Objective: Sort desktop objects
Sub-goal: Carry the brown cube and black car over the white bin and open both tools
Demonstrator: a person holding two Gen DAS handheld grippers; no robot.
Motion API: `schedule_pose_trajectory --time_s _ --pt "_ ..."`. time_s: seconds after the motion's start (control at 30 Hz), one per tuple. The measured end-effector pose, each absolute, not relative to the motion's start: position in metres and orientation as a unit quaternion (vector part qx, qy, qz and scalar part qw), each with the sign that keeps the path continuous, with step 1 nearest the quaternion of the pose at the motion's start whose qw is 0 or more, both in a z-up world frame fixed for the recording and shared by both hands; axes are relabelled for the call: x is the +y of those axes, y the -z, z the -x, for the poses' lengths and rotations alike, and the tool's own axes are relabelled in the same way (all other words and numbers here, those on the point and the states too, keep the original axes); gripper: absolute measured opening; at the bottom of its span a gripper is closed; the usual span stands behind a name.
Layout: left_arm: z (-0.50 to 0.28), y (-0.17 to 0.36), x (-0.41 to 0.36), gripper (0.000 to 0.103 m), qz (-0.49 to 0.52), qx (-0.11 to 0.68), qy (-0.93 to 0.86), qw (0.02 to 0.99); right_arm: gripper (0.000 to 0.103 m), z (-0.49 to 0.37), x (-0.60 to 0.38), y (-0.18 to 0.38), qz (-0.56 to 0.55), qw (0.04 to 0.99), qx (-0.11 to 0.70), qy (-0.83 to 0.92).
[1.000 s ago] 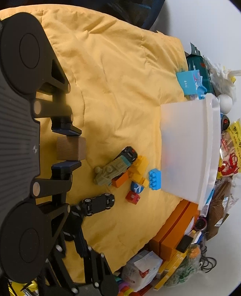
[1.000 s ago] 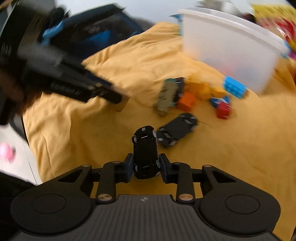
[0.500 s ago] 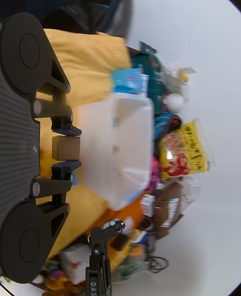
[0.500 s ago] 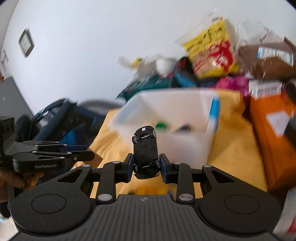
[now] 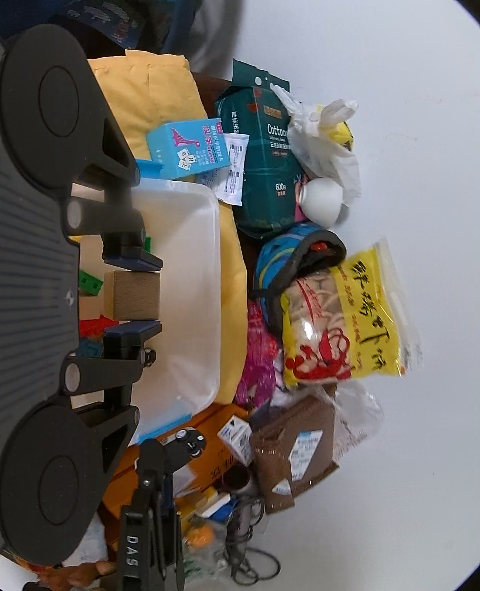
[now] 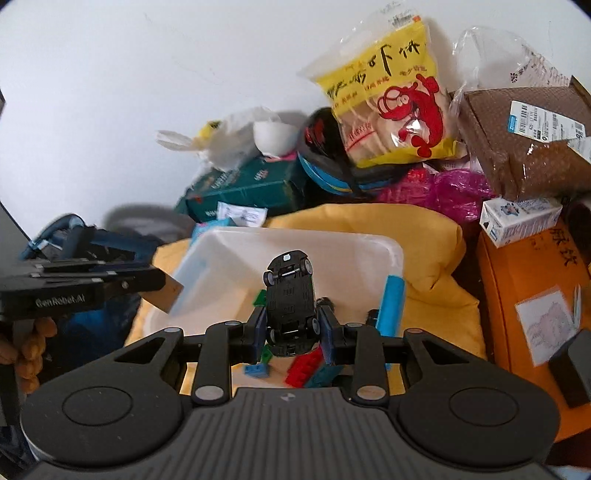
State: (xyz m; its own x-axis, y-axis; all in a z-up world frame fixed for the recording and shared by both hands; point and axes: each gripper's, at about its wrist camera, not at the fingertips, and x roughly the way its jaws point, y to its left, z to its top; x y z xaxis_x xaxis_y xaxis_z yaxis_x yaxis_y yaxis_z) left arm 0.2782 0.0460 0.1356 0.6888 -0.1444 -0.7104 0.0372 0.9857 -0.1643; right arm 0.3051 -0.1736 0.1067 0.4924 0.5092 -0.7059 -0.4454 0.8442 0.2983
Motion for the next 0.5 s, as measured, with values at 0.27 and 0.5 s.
schedule_pose_trajectory --time_s 0.27,0.5 --pt "-0.295 -0.141 0.034 0.055 0.047 0.392 0.047 0.918 0.052 -0.326 -0.165 -0.099 -0.022 0.86 0.434 -0.268" --pt "-0.269 -0.129 0.035 0.065 0.013 0.37 0.044 0.928 0.065 -0.304 -0.18 -0.093 -0.04 0.868 0.412 -0.275"
